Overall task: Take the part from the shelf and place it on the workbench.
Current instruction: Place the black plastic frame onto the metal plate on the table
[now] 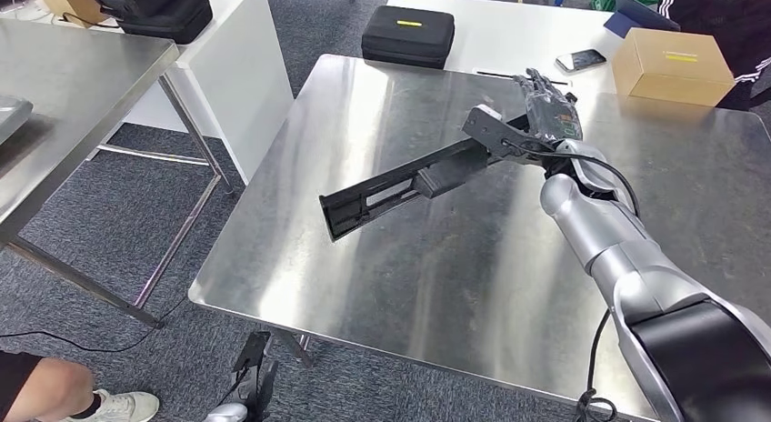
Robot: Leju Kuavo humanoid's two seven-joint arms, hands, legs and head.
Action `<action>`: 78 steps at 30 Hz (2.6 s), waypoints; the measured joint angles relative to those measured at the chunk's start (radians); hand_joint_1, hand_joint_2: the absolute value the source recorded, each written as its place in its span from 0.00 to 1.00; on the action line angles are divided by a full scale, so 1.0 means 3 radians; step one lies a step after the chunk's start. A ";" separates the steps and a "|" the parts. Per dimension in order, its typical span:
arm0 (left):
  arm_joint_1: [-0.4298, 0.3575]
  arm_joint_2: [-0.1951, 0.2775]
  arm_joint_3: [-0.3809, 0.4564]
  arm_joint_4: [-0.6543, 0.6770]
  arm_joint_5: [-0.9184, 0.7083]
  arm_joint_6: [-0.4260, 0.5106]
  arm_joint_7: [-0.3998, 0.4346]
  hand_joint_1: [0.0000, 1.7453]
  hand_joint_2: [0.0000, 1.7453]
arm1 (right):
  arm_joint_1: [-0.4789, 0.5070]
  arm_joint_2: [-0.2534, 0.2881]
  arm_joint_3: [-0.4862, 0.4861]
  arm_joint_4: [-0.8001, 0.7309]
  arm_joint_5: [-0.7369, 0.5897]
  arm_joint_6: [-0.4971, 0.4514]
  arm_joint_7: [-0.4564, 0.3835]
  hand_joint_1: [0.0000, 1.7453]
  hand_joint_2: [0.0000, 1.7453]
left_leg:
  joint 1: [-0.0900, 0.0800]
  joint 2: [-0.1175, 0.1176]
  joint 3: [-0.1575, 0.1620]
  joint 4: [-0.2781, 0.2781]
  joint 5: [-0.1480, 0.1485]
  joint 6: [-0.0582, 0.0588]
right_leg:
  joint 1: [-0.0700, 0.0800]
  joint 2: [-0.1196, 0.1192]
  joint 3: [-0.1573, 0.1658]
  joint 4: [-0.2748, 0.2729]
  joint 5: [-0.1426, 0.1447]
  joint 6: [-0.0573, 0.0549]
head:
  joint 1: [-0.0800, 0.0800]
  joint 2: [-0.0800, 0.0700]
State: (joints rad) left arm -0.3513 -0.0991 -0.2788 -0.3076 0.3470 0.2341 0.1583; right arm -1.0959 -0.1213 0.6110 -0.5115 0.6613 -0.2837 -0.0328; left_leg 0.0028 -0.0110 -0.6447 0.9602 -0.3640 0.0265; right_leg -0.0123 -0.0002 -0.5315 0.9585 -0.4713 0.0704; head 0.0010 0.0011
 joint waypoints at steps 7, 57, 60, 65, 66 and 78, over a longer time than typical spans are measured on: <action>-0.0018 -0.0004 -0.0008 -0.0001 0.0002 0.0002 0.0000 0.00 0.00 | -0.0061 0.0001 0.0037 -0.0020 0.0005 -0.0018 0.0001 0.00 1.00 | -0.0002 0.0003 -0.0001 0.0009 0.0000 0.0000 | 0.0000 0.0000 0.0004 0.0000 0.0006 -0.0010 | 0.0000 0.0000; -0.0037 -0.0037 -0.0073 -0.0003 0.0120 0.0018 -0.0055 0.00 0.00 | -0.0189 0.0006 0.0859 0.0019 0.1017 -0.0438 0.0269 0.00 1.00 | -0.0005 0.0005 -0.0003 0.0026 -0.0002 0.0002 | 0.0000 0.0001 0.0013 0.0000 0.0007 -0.0011 | 0.0000 0.0000; -0.0037 -0.0034 -0.0074 -0.0003 0.0155 0.0052 -0.0061 0.00 0.00 | -0.0144 0.0072 0.0628 -0.0004 0.0313 -0.0137 0.0048 0.00 1.00 | -0.0005 0.0005 -0.0002 0.0026 -0.0002 0.0002 | 0.0000 0.0001 0.0014 0.0000 0.0007 -0.0011 | 0.0000 0.0000; -0.0034 -0.0026 -0.0074 -0.0003 0.0196 0.0066 -0.0064 0.00 0.00 | 0.0028 0.0187 0.0000 -0.0279 -0.1094 0.0591 -0.0195 0.00 1.00 | -0.0005 0.0004 -0.0003 0.0026 -0.0002 0.0002 | 0.0000 0.0000 0.0014 0.0000 0.0006 -0.0011 | 0.0000 0.0000; -0.0033 -0.0025 -0.0074 -0.0003 0.0205 0.0066 -0.0065 0.00 0.00 | 0.0069 0.0200 -0.0110 -0.0372 -0.1364 0.0748 -0.0196 0.00 1.00 | -0.0005 0.0004 -0.0003 0.0026 -0.0002 0.0002 | 0.0000 0.0000 0.0014 0.0000 0.0006 -0.0011 | 0.0000 0.0000; -0.0028 0.0004 -0.0090 -0.0003 0.0258 0.0074 -0.0071 0.00 0.00 | 0.0324 0.0220 -0.0573 -0.1086 -0.2663 0.1374 -0.0097 0.00 1.00 | -0.0005 0.0005 -0.0003 0.0027 -0.0004 0.0000 | 0.0000 0.0001 0.0013 0.0000 0.0006 -0.0011 | 0.0000 0.0000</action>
State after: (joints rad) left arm -0.3596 -0.0980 -0.3057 -0.3083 0.4244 0.2564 0.1371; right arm -0.9985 -0.0554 0.4392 -0.8372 -0.1375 0.1285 -0.0620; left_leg 0.0012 -0.0096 -0.6456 0.9682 -0.3652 0.0264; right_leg -0.0124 0.0000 -0.5276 0.9585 -0.4695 0.0670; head 0.0011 0.0011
